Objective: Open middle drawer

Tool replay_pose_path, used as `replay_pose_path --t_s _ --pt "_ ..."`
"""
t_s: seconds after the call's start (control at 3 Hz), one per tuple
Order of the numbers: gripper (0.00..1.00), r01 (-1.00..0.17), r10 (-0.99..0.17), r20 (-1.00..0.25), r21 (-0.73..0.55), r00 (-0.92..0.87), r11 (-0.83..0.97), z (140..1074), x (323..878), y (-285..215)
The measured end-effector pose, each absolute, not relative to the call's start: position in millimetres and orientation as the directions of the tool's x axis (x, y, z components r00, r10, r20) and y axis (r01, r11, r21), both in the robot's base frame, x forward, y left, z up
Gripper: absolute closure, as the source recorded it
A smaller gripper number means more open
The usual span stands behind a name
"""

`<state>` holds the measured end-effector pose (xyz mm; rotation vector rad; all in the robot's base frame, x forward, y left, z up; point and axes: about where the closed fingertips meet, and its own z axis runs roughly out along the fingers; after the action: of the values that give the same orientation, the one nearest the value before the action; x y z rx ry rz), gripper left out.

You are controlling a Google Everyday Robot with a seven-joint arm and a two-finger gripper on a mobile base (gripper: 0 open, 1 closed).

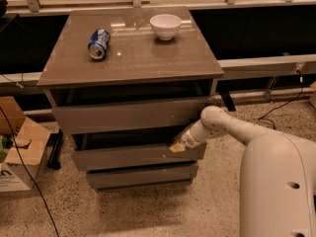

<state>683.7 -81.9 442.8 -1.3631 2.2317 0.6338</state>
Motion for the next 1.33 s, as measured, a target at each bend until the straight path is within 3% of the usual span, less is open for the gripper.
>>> replay_pose_path --t_s 0.33,1.33 --pt "0.85 -0.901 -0.696 -0.588 0.151 -0.412 0.407 445.3 684.3 -83.8" --pt "0.19 -0.901 -0.696 -0.588 0.151 -0.412 0.407 445.2 684.3 -83.7"
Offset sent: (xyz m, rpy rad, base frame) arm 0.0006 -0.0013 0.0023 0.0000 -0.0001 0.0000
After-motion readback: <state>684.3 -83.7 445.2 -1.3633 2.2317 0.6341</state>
